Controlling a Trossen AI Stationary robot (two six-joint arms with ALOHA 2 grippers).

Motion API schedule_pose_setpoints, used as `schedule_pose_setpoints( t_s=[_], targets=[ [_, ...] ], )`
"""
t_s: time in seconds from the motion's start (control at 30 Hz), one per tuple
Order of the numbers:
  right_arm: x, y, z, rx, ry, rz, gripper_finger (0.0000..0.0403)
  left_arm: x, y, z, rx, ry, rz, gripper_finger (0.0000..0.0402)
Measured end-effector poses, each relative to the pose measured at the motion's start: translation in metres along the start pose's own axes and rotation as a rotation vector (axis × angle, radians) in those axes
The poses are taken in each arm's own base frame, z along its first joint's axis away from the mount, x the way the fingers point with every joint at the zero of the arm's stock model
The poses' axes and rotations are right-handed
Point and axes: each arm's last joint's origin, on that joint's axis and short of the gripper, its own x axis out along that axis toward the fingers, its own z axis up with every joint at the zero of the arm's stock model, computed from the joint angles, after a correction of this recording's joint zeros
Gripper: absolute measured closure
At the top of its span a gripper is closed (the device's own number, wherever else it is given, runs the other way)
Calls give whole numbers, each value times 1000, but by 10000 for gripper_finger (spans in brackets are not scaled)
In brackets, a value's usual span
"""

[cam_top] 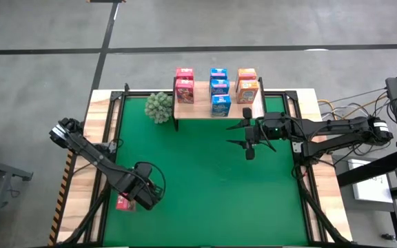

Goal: Stack cereal on shelf
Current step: Put the orange cereal box on the shelf aligned with the other orange cereal box

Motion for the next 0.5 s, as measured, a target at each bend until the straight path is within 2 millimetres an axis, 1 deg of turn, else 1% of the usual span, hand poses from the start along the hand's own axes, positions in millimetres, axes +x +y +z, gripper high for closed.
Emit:
schedule_pose_setpoints(
  t_s=[0.2,0.5],
  targets=[
    [0,0,0,0,0,0,218,-3,-1,0,27,2,-10,175],
    [0,0,0,7,0,0,218,-4,-2,0,44,3,-15,218]
  ],
)
